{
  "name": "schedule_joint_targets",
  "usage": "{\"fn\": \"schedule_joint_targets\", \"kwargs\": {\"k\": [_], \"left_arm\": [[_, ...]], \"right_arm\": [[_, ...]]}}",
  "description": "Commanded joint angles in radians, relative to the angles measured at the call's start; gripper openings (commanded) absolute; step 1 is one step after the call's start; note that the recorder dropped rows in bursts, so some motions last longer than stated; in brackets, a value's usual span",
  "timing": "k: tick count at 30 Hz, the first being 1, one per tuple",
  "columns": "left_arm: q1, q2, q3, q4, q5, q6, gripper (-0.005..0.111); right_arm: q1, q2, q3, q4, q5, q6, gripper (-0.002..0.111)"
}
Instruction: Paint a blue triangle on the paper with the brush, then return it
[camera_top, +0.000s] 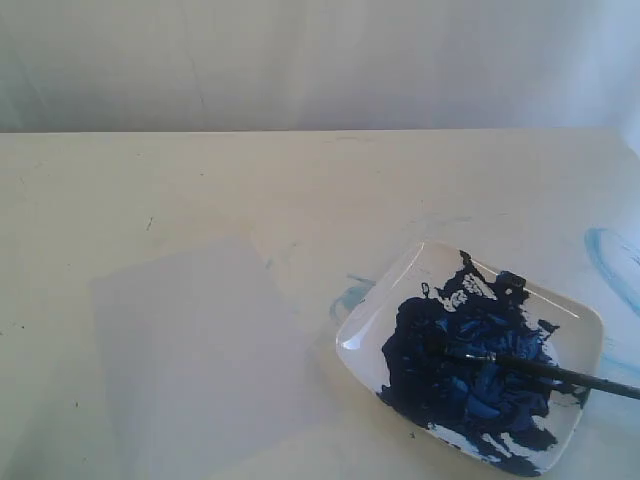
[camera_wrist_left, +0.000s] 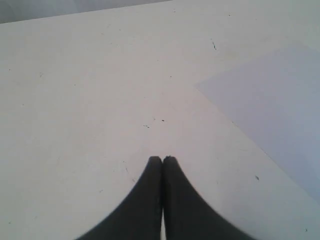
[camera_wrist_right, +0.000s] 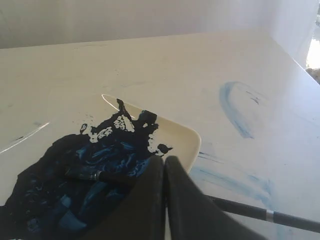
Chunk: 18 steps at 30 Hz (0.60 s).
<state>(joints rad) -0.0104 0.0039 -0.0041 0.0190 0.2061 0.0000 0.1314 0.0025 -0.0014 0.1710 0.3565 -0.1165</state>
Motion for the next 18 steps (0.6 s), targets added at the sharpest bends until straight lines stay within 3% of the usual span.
{"fn": "schedule_joint_targets", "kwargs": {"k": [1, 11, 18], "left_arm": [[-0.002, -0.004, 0.004, -0.003, -0.001, 0.000, 0.000], [-0.002, -0.004, 0.004, -0.003, -0.001, 0.000, 0.000], [-0.002, -0.004, 0.004, -0.003, -0.001, 0.000, 0.000]], "right_arm": [[0.003, -0.003, 0.001, -0.005, -0.005, -0.001, 0.000], [0.003, -0.003, 0.001, -0.007, -0.022, -0.012, 0.000], [0.003, -0.003, 0.001, -0.006, -0.286, -0.012, 0.000]]}}
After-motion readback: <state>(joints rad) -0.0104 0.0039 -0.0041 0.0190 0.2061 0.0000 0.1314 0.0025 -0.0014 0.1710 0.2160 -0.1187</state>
